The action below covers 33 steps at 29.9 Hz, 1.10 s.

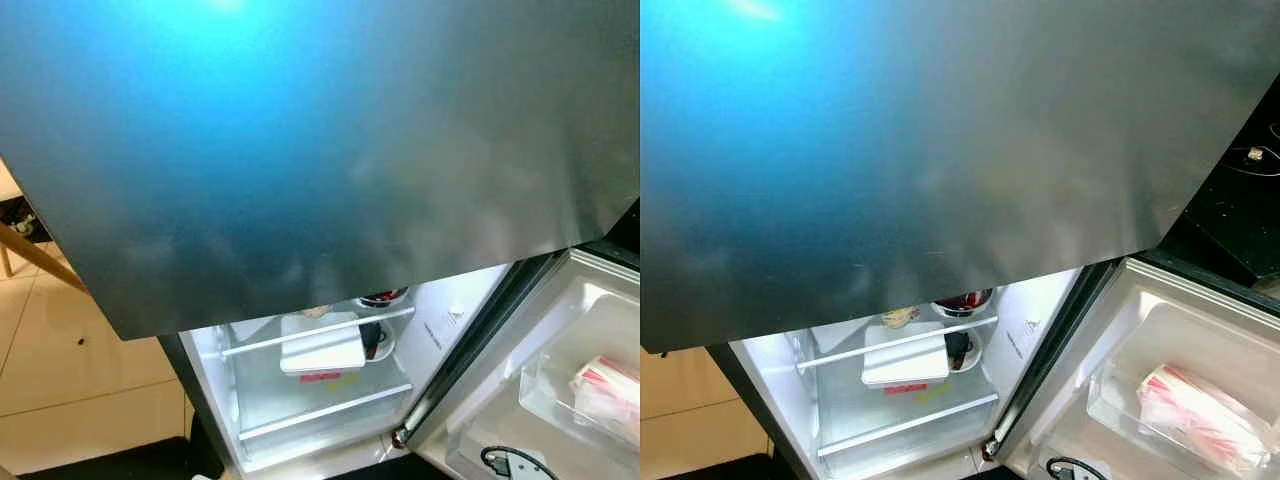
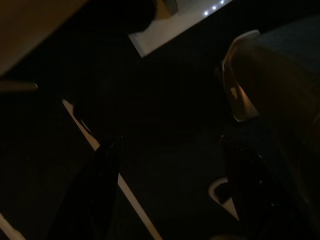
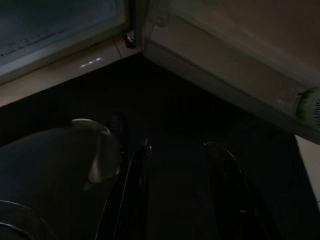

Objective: Restocking fridge

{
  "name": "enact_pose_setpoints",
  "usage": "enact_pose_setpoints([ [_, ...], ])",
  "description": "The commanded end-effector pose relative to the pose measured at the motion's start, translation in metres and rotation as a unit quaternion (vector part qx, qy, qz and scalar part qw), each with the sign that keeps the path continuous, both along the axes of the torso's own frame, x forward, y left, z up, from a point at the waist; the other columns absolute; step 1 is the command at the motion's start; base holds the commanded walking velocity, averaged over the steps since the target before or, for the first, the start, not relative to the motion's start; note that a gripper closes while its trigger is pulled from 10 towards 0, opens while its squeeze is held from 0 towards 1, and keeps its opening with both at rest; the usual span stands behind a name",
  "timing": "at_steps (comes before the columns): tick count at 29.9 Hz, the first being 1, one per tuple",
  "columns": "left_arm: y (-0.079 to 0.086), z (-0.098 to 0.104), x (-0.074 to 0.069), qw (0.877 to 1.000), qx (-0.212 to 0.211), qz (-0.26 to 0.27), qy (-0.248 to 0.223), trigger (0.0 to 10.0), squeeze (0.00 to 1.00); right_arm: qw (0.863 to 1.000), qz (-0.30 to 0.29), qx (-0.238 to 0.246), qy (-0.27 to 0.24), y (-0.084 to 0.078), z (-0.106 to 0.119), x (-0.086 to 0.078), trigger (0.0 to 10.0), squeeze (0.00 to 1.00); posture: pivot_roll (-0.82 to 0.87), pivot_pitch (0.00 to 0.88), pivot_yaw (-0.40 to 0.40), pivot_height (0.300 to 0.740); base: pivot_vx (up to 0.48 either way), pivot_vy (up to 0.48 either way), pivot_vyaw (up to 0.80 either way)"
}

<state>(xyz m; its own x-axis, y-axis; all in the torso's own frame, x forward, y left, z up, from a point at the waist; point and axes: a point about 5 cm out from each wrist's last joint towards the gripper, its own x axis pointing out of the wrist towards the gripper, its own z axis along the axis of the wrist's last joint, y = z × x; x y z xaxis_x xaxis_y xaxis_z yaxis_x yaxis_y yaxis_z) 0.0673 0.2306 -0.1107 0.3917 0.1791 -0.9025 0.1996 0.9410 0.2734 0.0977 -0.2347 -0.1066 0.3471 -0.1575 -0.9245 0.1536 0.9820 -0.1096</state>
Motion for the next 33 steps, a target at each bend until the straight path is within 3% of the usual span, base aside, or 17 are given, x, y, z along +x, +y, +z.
enact_pose_setpoints([
  [1, -0.004, -0.002, -0.007, 1.000, -0.007, 0.014, 0.012, 10.0, 0.00, 1.000, -0.007, -0.006, 0.011, -0.007, 0.000, -0.006, 10.0, 0.00, -0.05, 0.011, -0.102, 0.740, 0.000, 0.000, 0.00],
  [9, -0.007, -0.005, -0.018, 0.999, -0.010, 0.015, 0.031, 10.0, 0.00, 1.000, 0.007, -0.006, 0.017, -0.012, 0.001, -0.010, 10.0, 0.00, -0.05, 0.018, -0.107, 0.740, 0.000, 0.000, 0.00],
  [11, -0.005, -0.005, -0.018, 0.999, -0.008, 0.013, 0.035, 10.0, 0.00, 0.997, 0.058, -0.020, 0.037, -0.010, -0.001, -0.013, 10.0, 0.00, -0.06, 0.013, -0.106, 0.740, 0.000, 0.000, 0.00],
  [15, -0.009, -0.004, -0.014, 1.000, -0.005, 0.008, 0.023, 10.0, 0.00, 0.994, 0.092, -0.028, 0.047, -0.004, -0.002, -0.012, 10.0, 0.00, -0.06, 0.005, -0.105, 0.740, 0.000, 0.000, 0.11],
  [33, -0.009, -0.003, -0.007, 1.000, -0.002, -0.003, 0.016, 10.0, 0.00, 0.992, 0.103, -0.035, 0.057, -0.005, -0.003, -0.016, 10.0, 0.00, -0.05, 0.010, -0.103, 0.740, 0.000, 0.000, 0.77],
])
